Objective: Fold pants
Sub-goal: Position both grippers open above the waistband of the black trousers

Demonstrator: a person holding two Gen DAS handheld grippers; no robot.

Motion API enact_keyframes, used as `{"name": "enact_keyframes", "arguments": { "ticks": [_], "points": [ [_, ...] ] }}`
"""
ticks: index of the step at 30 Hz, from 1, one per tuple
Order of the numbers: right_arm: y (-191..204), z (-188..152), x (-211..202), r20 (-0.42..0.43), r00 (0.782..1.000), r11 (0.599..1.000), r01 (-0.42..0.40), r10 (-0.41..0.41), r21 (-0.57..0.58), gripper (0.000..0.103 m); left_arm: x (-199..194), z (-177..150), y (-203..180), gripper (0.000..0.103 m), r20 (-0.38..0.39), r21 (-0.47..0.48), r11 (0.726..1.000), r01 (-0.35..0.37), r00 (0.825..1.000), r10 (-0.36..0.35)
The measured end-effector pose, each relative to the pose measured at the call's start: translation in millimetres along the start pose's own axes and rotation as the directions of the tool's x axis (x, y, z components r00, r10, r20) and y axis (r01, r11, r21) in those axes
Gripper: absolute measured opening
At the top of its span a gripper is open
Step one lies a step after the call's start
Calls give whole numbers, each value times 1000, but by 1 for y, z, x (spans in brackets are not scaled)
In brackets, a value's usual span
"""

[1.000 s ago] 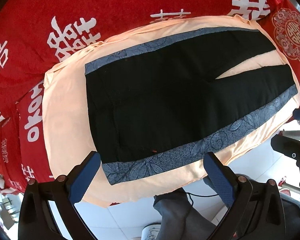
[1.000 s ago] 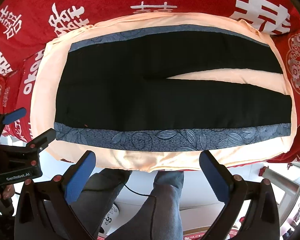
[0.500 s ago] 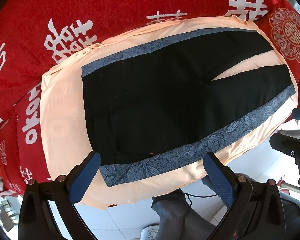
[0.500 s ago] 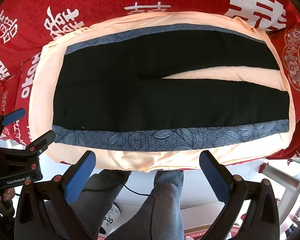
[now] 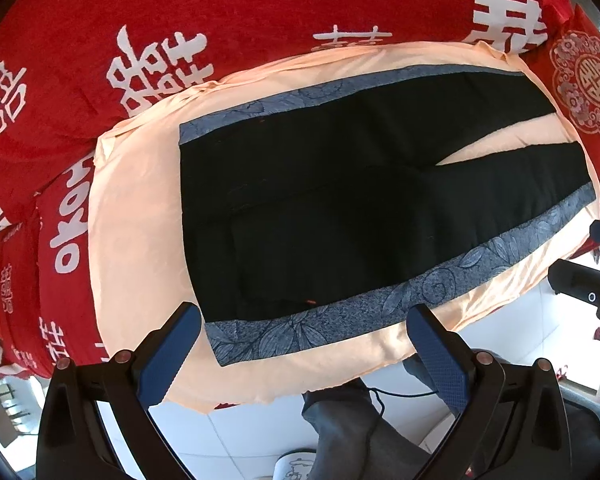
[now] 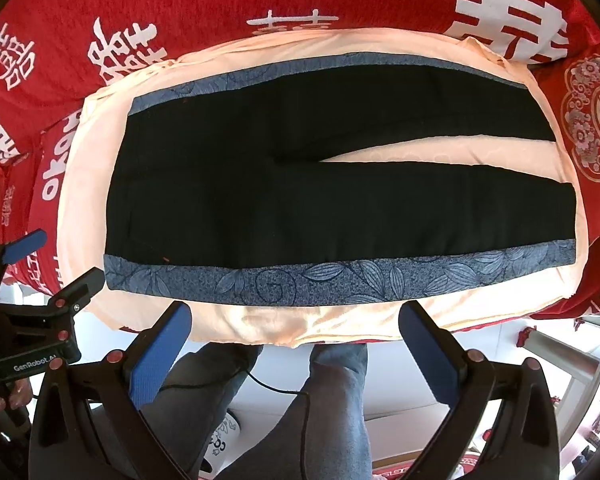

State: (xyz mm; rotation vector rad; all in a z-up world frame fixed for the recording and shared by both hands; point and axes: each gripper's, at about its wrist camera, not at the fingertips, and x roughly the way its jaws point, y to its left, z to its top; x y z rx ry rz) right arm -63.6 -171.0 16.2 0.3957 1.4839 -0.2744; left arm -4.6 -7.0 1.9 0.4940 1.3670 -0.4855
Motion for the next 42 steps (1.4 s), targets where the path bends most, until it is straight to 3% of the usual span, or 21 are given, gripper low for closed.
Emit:
{"name": "enact_keyframes", "arguments": {
  "ticks": [26, 42],
  "points": [
    [5, 8, -8, 30, 999, 999, 28, -27, -22, 103, -6, 3, 9, 103, 35, -36, 999, -12, 999, 13],
    [-1, 6, -5, 26, 1000, 1000, 1, -1, -19, 103, -6, -2, 4, 103, 24, -72, 996, -45, 999, 47]
  ]
}}
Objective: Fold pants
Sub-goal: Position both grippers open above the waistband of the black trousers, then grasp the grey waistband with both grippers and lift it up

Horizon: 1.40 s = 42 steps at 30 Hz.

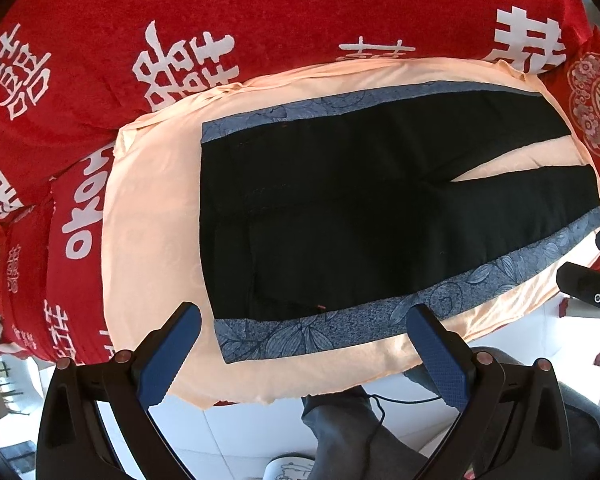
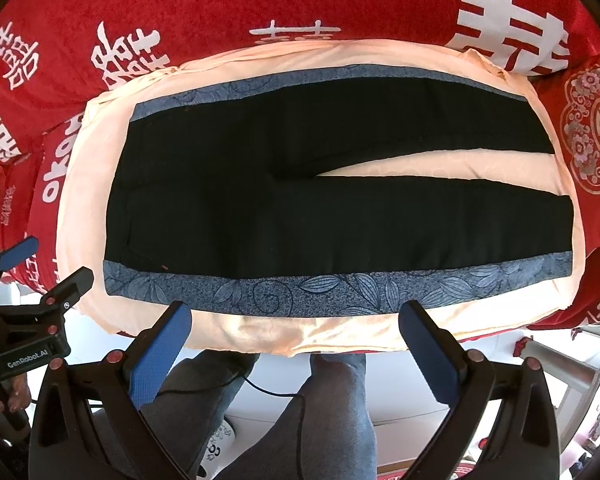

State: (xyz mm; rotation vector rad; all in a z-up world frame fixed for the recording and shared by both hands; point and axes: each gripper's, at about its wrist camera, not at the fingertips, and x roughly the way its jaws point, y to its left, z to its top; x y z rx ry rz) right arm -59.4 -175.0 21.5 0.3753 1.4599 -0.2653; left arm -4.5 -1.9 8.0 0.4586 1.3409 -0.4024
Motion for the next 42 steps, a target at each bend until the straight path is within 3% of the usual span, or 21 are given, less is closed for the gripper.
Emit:
{"name": "enact_keyframes", "arguments": {
  "ticks": [9, 18, 25, 42],
  "points": [
    [-17, 5, 2, 6, 999, 999, -42, 43, -21, 103, -4, 0, -8, 103, -25, -87, 995, -40, 999, 38],
    [-66, 6, 0, -1, 991, 991, -133, 133, -9, 103, -9, -14, -29, 103, -80, -241, 967, -85, 994, 68],
    [-84, 5, 19, -56, 988, 990, -142, 141, -13, 103, 1, -28, -35, 103, -129, -259, 962, -85, 990, 53],
    [-49, -10, 98, -41, 967, 962, -246, 252, 116, 103, 109, -45, 1, 103, -150, -294, 955, -30, 988, -16]
  ]
}}
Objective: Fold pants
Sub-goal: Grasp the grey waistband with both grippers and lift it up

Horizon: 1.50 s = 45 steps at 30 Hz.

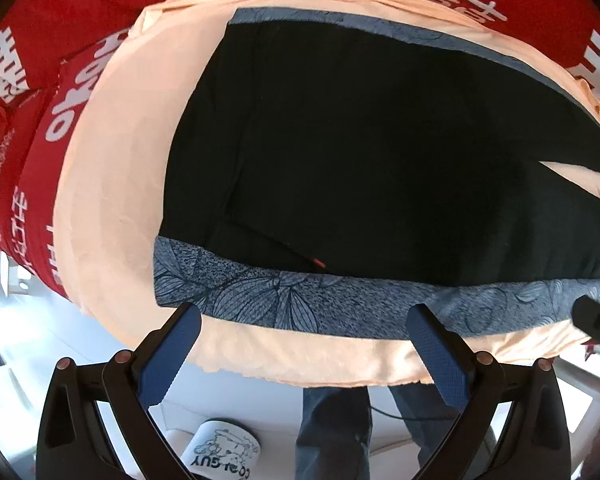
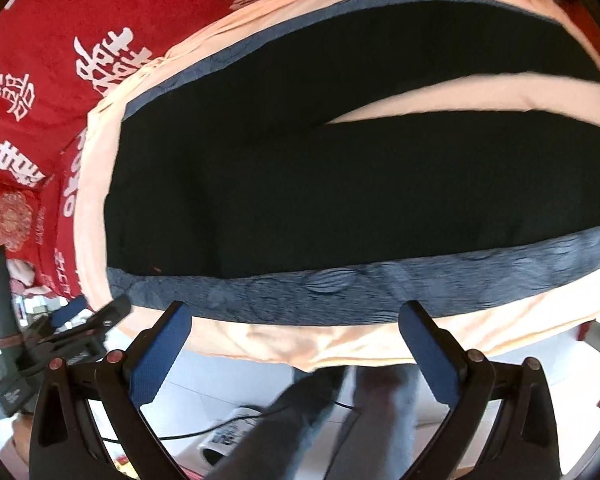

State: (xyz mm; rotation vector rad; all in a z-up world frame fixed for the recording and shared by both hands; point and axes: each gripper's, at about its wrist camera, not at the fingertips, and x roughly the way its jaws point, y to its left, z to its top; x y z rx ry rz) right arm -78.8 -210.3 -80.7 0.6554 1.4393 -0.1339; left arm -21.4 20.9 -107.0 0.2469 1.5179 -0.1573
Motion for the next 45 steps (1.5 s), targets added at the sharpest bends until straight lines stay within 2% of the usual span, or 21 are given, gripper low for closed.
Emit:
{"name": "enact_keyframes", "arguments": {
  "ticks": [4, 9, 13, 15, 17, 18, 21, 23, 26, 29, 30, 31, 32, 33, 34, 37, 39, 40, 42, 44, 45],
  "points": [
    [9, -3, 26, -3, 999, 999, -51, 51, 11, 103, 7, -1, 7, 103, 21, -23, 1000, 20, 1000, -19],
    [20, -8, 46, 4, 987, 987, -162, 162, 5, 103, 15, -8, 31, 103, 119, -93, 993, 70, 991, -58],
    [22, -17, 66, -30, 951, 951, -307, 308, 32, 103, 21, -18, 54, 103, 156, -136, 977, 166, 977, -144],
    [19, -25, 81, -53, 919, 919, -387, 392, 79, 103, 27, -23, 66, 103, 146, -170, 958, 230, 967, -207],
    [17, -34, 95, -67, 906, 906, -410, 419, 107, 102, 32, -28, 77, 103, 135, -208, 936, 285, 956, -261],
    [17, -37, 100, -71, 903, 903, -414, 423, 116, 97, 34, -28, 83, 103, 135, -223, 925, 308, 950, -283],
    [14, -45, 118, -89, 887, 887, -438, 453, 148, 71, 38, -29, 96, 103, 131, -245, 903, 353, 935, -330],
    [13, -48, 129, -92, 874, 872, -459, 478, 171, 68, 41, -31, 101, 103, 119, -246, 897, 367, 930, -347],
    [10, -47, 139, -58, 872, 863, -470, 487, 185, 68, 43, -30, 105, 103, 107, -249, 886, 391, 921, -376],
    [4, -41, 149, -8, 858, 831, -495, 514, 254, 68, 49, -32, 109, 103, 94, -277, 866, 416, 909, -406],
    [2, -39, 153, 4, 849, 813, -507, 528, 287, 66, 52, -32, 110, 103, 87, -294, 853, 431, 901, -425],
    [1, -38, 155, 9, 843, 800, -514, 538, 310, 48, 54, -34, 112, 103, 83, -309, 837, 451, 890, -449],
    [1, -35, 158, 8, 839, 789, -515, 544, 335, 35, 58, -36, 111, 103, 72, -338, 807, 484, 868, -491],
    [2, -33, 158, 5, 833, 781, -521, 554, 344, 23, 62, -37, 110, 103, 65, -368, 779, 509, 849, -524],
    [3, -32, 155, 10, 827, 775, -531, 562, 342, 18, 64, -37, 107, 103, 67, -387, 751, 535, 829, -555],
    [13, -27, 128, 38, 791, 755, -596, 611, 274, 15, 61, -22, 101, 103, 127, -422, 678, 602, 780, -613],
    [21, -25, 111, 41, 767, 741, -630, 640, 233, 15, 61, -7, 98, 101, 177, -439, 648, 623, 766, -617],
    [23, -24, 104, 38, 760, 736, -640, 649, 220, 15, 61, -2, 98, 87, 190, -444, 648, 619, 771, -607],
    [27, -21, 98, 25, 758, 741, -643, 652, 193, 15, 65, 11, 93, 72, 170, -443, 688, 574, 808, -565],
    [28, -21, 100, -6, 771, 760, -626, 637, 174, 18, 62, 14, 90, 72, 169, -413, 713, 567, 817, -552],
    [26, -22, 103, -23, 789, 781, -601, 613, 170, 19, 60, 15, 86, 68, 158, -387, 737, 554, 827, -539]
  ]
}}
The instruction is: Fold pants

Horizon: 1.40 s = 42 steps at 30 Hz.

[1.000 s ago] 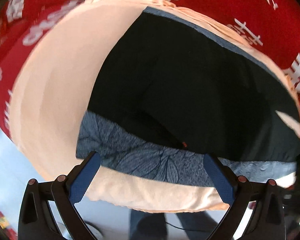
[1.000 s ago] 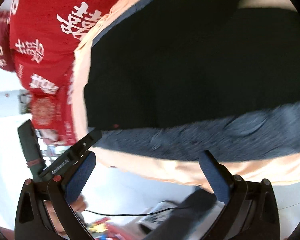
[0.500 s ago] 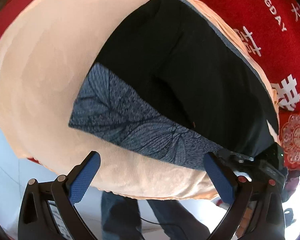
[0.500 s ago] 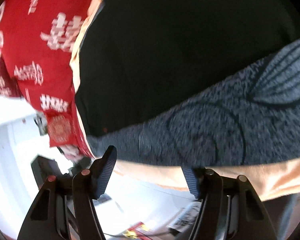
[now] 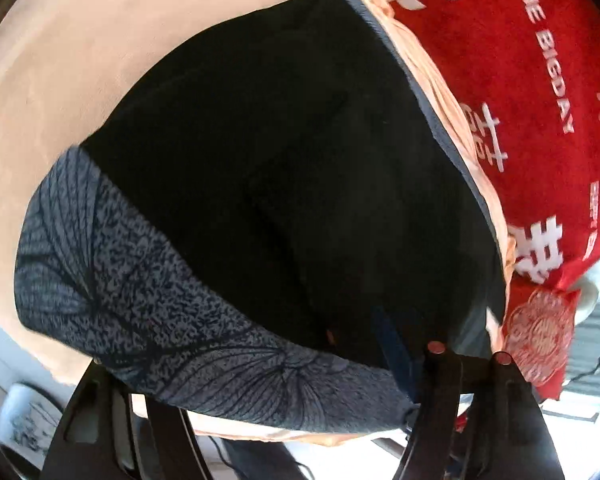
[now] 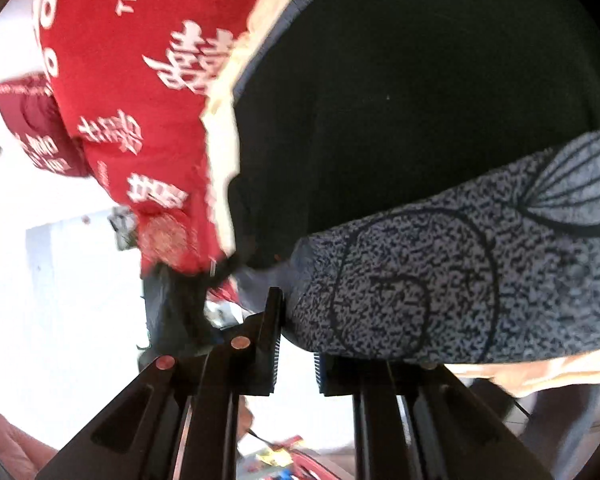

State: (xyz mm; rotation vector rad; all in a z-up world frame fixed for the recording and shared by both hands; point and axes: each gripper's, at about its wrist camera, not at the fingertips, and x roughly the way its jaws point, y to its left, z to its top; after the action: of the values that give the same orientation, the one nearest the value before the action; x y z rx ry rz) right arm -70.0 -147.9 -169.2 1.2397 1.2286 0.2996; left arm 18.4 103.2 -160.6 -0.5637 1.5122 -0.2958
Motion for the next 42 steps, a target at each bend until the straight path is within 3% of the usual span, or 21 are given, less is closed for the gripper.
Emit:
{"name": "enact_keyframes", "arguments": {
  "ticks": [3, 6, 9, 16, 17, 18, 21, 25, 30, 34, 38, 42],
  "points": [
    [-26, -8, -18, 20, 996, 996, 84, -84, 35, 30, 3, -1, -8, 65, -9, 59, 998, -36, 999, 37],
    [-54, -18, -49, 108, 985, 987, 127, -137, 99, 41, 3, -1, -12, 65, -21, 73, 996, -46, 999, 48],
    [-82, -24, -79, 188, 964, 971, 152, -187, 186, 44, 5, 3, -16, 65, -30, 81, 995, -55, 998, 57],
    [-111, -31, -101, 333, 939, 955, -15, -89, 297, 44, 8, 1, -15, 65, -43, 112, 991, -71, 996, 76],
    [-113, -32, -101, 350, 934, 950, -42, -72, 308, 44, 9, 2, -17, 64, -41, 113, 990, -78, 996, 84],
    [-116, -33, -100, 373, 927, 943, -82, -47, 322, 44, 8, 2, -16, 55, -36, 115, 989, -97, 994, 101],
    [-119, -34, -101, 410, 912, 924, -132, -30, 360, 6, 6, 3, -15, 35, -36, 107, 989, -102, 994, 106],
    [-88, -26, -108, 392, 918, 950, -70, -59, 306, 6, -17, 7, -29, 30, 10, 102, 988, -116, 993, 115],
    [-25, 17, -138, 320, 941, 990, 75, -111, 123, 6, -45, 33, -69, 29, 103, 102, 989, -110, 990, 100],
    [16, 74, -152, 282, 953, 994, 109, -108, 13, 6, -48, 74, -101, 29, 162, 121, 987, -102, 983, 81],
    [43, 146, -154, 230, 965, 985, 149, -125, -88, 6, -20, 128, -129, 30, 215, 170, 973, -154, 970, 116],
    [46, 219, -138, 184, 970, 976, 184, -161, -116, 6, 28, 173, -136, 33, 239, 182, 951, -251, 949, 205]
  ]
}}
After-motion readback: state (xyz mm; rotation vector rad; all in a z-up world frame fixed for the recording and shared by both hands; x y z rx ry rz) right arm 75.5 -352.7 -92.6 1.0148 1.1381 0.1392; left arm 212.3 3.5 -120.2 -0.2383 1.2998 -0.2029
